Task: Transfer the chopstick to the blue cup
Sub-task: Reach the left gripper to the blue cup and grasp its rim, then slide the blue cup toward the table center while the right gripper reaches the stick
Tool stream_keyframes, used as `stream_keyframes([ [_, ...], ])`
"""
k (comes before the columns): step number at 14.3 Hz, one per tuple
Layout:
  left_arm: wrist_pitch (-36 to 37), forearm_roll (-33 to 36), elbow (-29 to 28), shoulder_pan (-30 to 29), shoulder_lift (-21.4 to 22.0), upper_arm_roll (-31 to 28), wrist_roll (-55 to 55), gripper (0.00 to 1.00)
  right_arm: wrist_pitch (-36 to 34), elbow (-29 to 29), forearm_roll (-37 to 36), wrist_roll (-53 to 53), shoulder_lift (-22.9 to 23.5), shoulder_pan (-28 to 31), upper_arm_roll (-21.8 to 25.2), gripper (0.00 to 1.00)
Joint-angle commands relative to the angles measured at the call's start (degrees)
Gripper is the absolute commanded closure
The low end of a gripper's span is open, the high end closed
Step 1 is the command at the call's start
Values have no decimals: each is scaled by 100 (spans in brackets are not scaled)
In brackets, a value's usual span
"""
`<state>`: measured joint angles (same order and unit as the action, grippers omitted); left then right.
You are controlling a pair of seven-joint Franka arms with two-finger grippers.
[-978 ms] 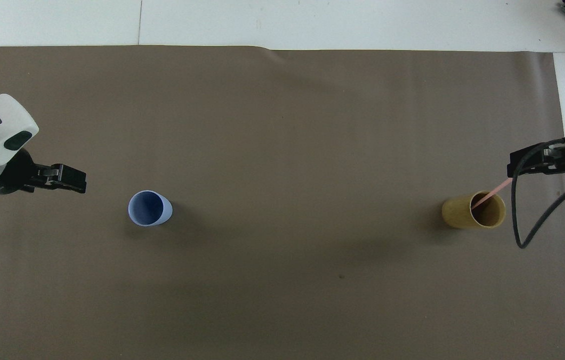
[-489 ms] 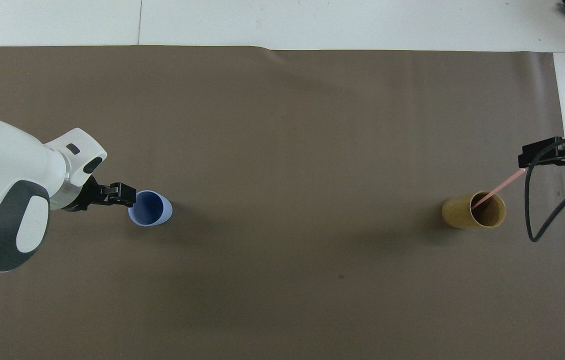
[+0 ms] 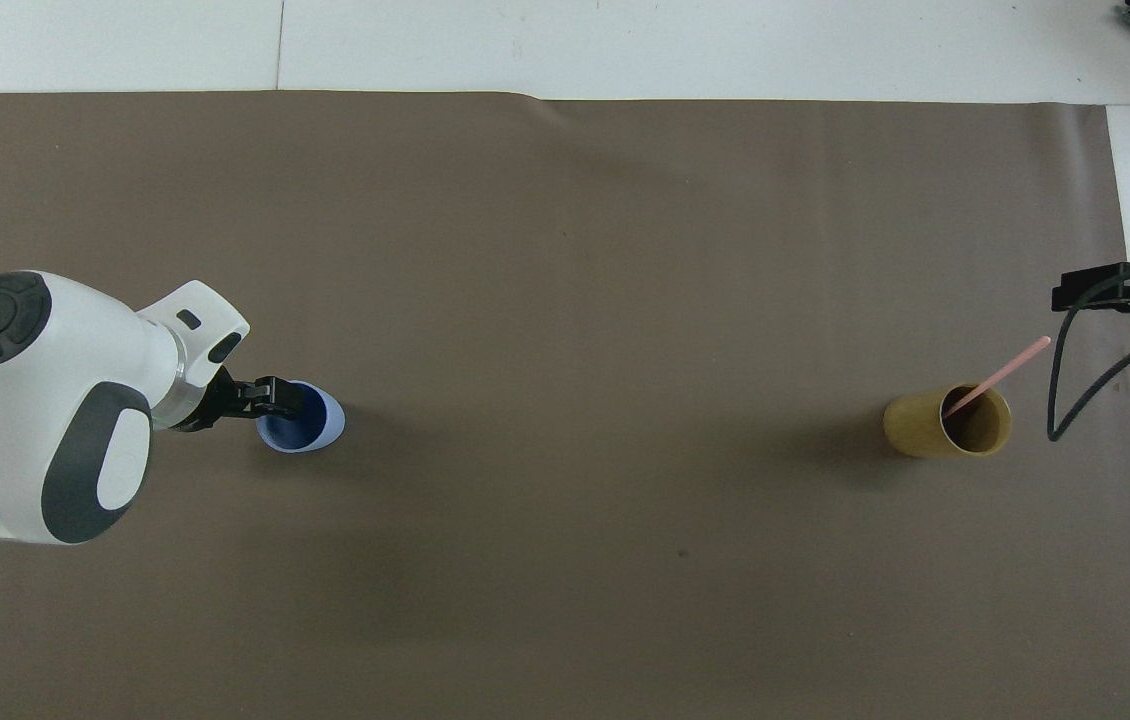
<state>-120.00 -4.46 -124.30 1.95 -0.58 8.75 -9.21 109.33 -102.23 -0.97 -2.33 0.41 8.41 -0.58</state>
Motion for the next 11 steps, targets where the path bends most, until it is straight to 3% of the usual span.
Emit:
stream_keyframes([
  [1, -226, -90, -260, 165, 49, -75, -46, 0, 387, -569, 36, -127, -86, 64, -47, 0],
  [2, -252, -90, -348, 226, 84, -75, -46, 18, 422, -683, 35, -136, -33, 73, -47, 0],
  [4, -252, -90, -332, 227, 76, -75, -46, 78, 885, -947, 35, -232, -24, 73, -47, 0],
  [5, -261, -90, -314, 218, 67, -75, -37, 100, 967, -1000, 35, -277, -24, 73, -56, 0],
  [8, -279, -90, -261, 218, 40, -93, -20, 100, 950, -1106, 44, -277, -68, 64, -56, 23],
  [11, -218, -81, 124, 305, -126, -76, -28, 100, 889, -1098, 44, -277, -68, 81, -56, 75],
])
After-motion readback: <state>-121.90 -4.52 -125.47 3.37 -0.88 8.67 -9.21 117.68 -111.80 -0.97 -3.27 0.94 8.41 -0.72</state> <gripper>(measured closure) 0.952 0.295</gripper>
